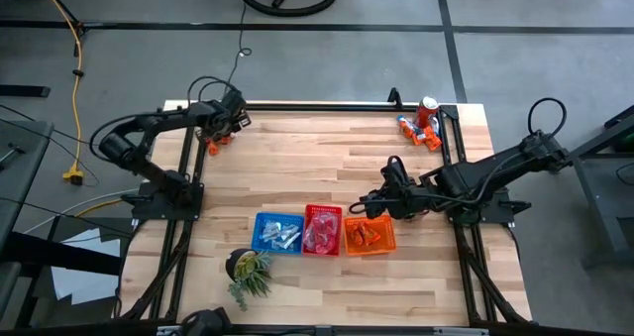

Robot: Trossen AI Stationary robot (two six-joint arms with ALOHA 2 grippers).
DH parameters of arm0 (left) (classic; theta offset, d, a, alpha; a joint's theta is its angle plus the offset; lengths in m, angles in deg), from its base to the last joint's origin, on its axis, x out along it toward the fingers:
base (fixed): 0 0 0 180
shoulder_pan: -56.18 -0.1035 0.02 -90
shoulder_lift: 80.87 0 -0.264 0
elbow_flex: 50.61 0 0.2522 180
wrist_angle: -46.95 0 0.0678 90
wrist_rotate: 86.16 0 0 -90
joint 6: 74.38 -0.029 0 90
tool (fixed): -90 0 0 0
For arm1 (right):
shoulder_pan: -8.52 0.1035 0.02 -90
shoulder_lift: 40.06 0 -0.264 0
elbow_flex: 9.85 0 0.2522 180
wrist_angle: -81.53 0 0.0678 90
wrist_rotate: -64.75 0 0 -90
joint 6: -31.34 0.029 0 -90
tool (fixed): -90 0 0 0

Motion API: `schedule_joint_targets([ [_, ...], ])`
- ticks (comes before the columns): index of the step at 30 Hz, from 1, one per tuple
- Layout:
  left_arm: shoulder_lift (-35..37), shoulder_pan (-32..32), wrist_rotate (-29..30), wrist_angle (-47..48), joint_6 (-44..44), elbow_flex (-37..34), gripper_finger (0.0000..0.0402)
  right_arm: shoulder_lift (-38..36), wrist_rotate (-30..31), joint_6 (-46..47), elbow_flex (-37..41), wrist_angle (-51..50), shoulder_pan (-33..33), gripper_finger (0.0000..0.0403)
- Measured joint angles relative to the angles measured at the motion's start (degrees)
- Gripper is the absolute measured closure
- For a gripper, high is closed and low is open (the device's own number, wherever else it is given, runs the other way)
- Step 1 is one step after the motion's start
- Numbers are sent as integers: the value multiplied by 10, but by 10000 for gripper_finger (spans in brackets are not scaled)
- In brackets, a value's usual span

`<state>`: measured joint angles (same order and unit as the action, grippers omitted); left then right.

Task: Sort candy
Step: Put the orange candy pack into the orange bin

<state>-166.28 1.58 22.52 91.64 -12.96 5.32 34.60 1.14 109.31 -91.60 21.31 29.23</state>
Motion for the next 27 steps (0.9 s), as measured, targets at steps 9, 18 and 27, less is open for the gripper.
schedule_joint_targets([
  [9,-31,3,-20,-25,-3,1,318,0,0,0,0,0,0,166],
  [18,66,22,-80,-65,-112,1,396,0,4,-31,0,0,0,166],
  [27,237,272,-87,-144,-159,1,401,0,105,-63,0,0,-1,166],
])
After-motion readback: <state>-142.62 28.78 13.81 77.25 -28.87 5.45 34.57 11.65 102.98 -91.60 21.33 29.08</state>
